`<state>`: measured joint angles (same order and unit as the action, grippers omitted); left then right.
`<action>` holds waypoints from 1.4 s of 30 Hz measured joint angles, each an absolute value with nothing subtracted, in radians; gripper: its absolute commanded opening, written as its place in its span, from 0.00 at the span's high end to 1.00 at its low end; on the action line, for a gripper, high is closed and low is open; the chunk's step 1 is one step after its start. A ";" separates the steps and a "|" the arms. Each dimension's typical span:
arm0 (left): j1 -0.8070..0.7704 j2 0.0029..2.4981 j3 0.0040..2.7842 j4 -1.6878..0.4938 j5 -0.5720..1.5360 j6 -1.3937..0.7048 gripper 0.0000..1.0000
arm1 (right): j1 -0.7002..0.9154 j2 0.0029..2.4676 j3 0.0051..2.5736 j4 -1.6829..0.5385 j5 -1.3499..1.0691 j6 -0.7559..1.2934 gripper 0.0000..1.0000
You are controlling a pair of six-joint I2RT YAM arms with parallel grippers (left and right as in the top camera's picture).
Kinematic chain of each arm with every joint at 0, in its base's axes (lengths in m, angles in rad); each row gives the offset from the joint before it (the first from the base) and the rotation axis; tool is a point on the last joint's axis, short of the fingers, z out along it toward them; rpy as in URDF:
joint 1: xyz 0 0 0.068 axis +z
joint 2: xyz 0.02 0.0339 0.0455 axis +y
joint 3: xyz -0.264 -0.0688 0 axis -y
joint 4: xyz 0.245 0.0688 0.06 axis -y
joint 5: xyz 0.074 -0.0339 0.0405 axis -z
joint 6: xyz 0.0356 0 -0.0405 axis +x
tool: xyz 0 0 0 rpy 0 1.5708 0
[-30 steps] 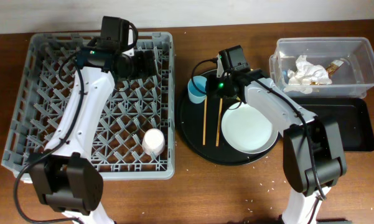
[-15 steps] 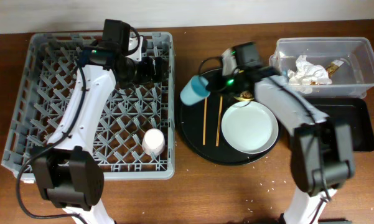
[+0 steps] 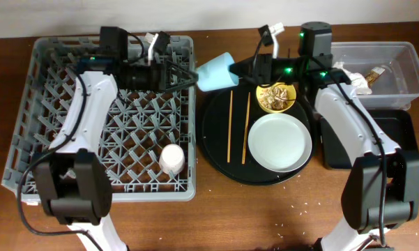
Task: Sort waste into correct bins and load items into the dishwasher rack
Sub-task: 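Grasp the blue cup with the right gripper and hand it to the left, then place the blue cup in the rack with the left gripper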
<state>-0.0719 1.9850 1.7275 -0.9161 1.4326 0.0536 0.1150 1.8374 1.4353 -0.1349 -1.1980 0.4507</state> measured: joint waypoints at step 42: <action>-0.038 2.020 1.836 -1.320 0.805 0.032 0.45 | 0.104 1.886 1.437 -0.396 -0.914 0.411 0.01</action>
<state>-0.0376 2.0205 1.8359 -1.3201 0.8047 0.0322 0.1040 1.8862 1.4368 -0.3962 -0.9142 0.4107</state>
